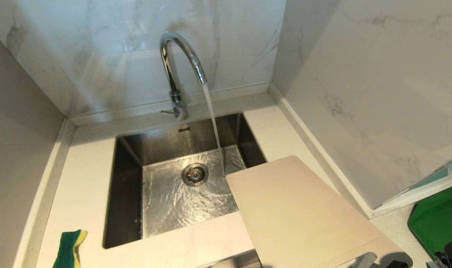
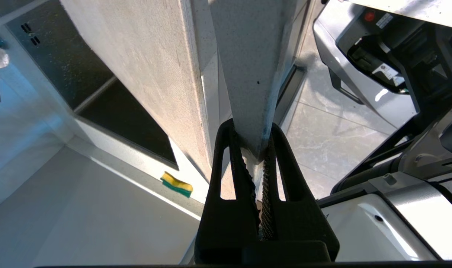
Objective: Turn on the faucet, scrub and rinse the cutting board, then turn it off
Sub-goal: Put down the cutting board
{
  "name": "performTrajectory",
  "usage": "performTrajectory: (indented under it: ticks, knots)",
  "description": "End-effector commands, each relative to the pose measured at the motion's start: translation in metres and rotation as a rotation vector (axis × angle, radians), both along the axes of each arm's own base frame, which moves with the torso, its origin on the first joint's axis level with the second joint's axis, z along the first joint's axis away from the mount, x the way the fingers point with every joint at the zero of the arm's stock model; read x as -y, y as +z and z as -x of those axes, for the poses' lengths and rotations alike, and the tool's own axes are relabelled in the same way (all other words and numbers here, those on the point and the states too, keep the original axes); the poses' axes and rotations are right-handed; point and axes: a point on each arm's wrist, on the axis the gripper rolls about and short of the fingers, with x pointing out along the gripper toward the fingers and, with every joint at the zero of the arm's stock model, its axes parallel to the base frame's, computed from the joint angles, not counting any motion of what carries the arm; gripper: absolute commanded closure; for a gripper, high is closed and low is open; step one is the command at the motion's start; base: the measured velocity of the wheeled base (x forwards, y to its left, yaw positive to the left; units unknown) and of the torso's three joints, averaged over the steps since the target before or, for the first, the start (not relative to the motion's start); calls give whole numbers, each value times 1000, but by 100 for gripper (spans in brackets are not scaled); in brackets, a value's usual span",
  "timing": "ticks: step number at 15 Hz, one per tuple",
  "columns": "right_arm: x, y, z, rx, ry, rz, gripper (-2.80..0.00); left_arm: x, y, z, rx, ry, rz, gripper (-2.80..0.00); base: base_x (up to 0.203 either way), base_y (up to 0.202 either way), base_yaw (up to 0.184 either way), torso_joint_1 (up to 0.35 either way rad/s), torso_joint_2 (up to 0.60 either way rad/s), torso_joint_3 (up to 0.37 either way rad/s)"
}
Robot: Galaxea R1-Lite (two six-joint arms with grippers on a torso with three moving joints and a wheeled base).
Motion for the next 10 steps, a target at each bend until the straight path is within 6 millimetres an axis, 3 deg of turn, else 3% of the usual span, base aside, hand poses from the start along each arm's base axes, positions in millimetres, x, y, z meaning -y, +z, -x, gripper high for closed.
performTrajectory:
  ticks: [1, 10]
  knots:
    - [-1, -3, -8, -20, -20, 0, 0, 0, 0, 0, -3, 0, 0, 0, 0, 0, 0, 0, 0, 0]
    - [2, -13, -40, -61, -19, -34, 0, 0, 0, 0, -3, 0, 0, 0, 0, 0, 0, 0, 0, 0]
